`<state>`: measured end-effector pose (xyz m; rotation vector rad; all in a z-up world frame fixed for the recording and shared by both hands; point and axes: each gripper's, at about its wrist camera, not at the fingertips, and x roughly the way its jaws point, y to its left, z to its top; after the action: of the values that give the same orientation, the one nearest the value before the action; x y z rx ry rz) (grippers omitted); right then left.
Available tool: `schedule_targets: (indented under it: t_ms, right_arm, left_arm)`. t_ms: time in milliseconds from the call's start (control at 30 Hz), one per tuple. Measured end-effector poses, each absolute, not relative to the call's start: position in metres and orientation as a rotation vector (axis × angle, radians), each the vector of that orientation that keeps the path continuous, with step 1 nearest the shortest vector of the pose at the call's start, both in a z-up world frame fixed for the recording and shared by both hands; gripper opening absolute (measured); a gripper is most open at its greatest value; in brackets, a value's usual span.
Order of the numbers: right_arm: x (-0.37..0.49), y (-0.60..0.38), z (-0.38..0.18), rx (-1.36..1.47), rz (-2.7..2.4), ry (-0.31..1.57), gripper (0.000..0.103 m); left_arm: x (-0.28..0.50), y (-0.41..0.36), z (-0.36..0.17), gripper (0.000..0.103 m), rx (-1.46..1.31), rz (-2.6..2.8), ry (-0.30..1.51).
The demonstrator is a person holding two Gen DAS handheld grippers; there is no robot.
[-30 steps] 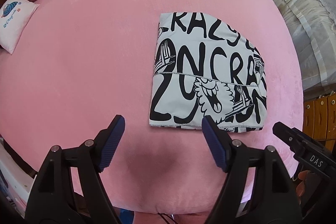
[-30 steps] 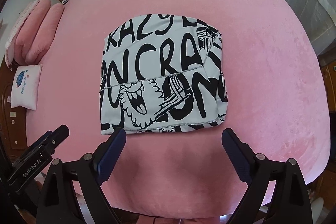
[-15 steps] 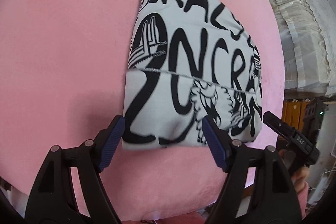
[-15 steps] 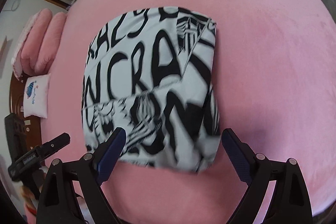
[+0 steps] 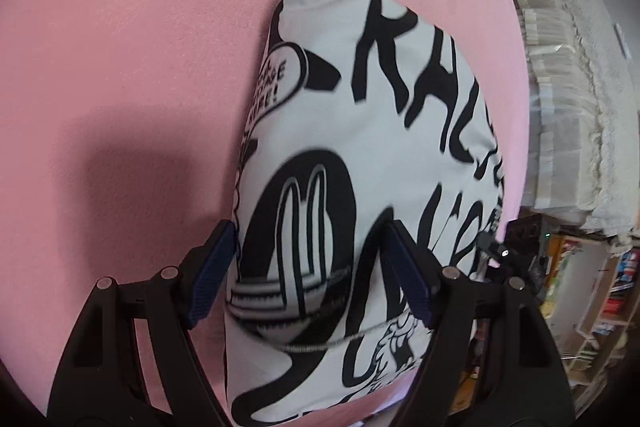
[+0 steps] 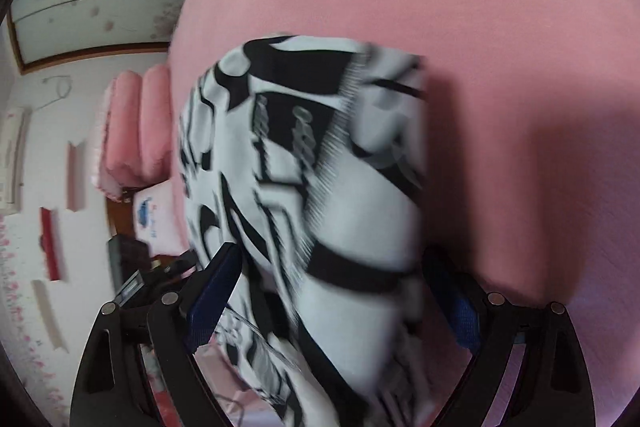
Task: Fold large clothes
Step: 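Grasp the folded bundle with both tools and lift it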
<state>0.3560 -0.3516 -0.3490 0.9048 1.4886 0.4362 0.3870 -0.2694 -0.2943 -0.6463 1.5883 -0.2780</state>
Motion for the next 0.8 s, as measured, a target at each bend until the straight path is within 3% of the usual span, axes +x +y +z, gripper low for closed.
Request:
schedule_targets:
  t_ms: [133,267,533,633,800]
  right_arm:
    - [0.366,-0.330,-0.356,0.811,0.491,1.542,0.084]
    - [0.360,-0.337,-0.353,0.851,0.494,1.528,0.064]
    - [0.345,-0.323,-0.306,0.765,0.414,1.430,0.035]
    - [0.340,-0.308,-0.279,0.691,0.410,1.404,0.030]
    - [0.330,-0.261,-0.240,0.589,0.421,1.421,0.028]
  left_arm:
    - [0.396,-0.258,-0.317,0.074,-0.750,-0.308,1.584]
    - [0.396,-0.259,-0.326,0.072,-0.776,-0.332,1.557]
    - [0.378,-0.264,-0.295,0.041,-0.704,-0.353,1.442]
    - [0.367,-0.252,-0.281,0.034,-0.773,-0.388,1.411]
    - [0.344,-0.209,-0.255,0.033,-0.787,-0.411,1.367]
